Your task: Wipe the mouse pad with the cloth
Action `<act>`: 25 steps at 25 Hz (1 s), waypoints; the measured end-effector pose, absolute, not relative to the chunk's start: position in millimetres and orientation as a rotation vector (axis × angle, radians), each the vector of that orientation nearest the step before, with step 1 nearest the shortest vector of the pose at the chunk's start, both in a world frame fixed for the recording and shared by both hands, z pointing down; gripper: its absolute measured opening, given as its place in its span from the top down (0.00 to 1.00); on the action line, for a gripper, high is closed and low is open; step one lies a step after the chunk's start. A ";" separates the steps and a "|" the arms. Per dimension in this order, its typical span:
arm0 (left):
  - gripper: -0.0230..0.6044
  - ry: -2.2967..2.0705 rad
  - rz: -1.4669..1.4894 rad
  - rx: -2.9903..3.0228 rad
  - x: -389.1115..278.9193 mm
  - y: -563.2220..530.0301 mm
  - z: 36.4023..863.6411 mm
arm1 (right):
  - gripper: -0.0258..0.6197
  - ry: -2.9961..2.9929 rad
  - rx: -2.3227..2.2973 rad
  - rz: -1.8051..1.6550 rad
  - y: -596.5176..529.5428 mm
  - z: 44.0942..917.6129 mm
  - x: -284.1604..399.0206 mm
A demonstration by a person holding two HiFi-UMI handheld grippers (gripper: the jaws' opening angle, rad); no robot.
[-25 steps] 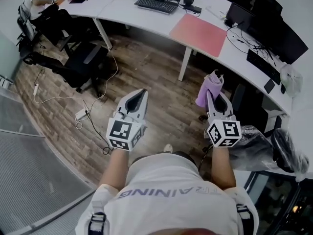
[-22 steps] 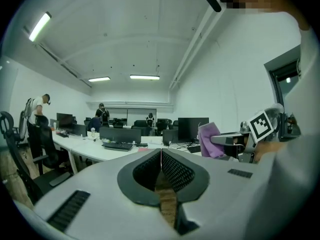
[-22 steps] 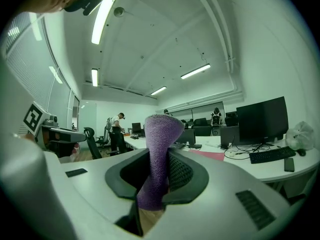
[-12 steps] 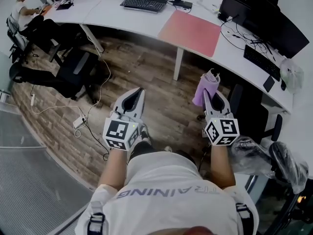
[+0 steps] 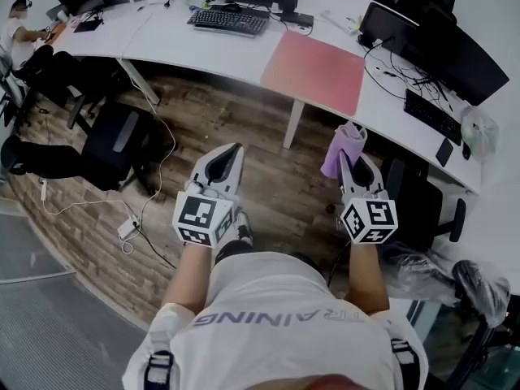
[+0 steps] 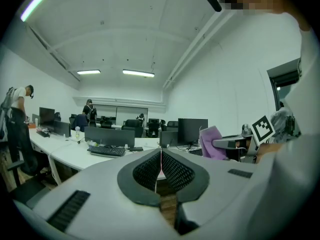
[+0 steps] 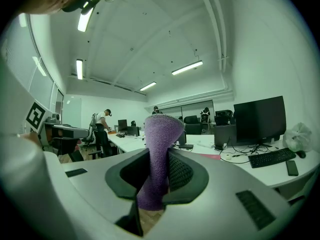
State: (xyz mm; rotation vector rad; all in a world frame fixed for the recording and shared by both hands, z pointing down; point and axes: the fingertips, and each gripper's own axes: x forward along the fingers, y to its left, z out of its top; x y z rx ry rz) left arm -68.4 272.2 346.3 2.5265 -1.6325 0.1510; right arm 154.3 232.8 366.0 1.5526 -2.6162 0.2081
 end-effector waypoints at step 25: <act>0.91 -1.465 0.129 2.589 -181.0 101.7 367.6 | 0.81 -2.502 1.686 0.187 84.7 374.9 46.8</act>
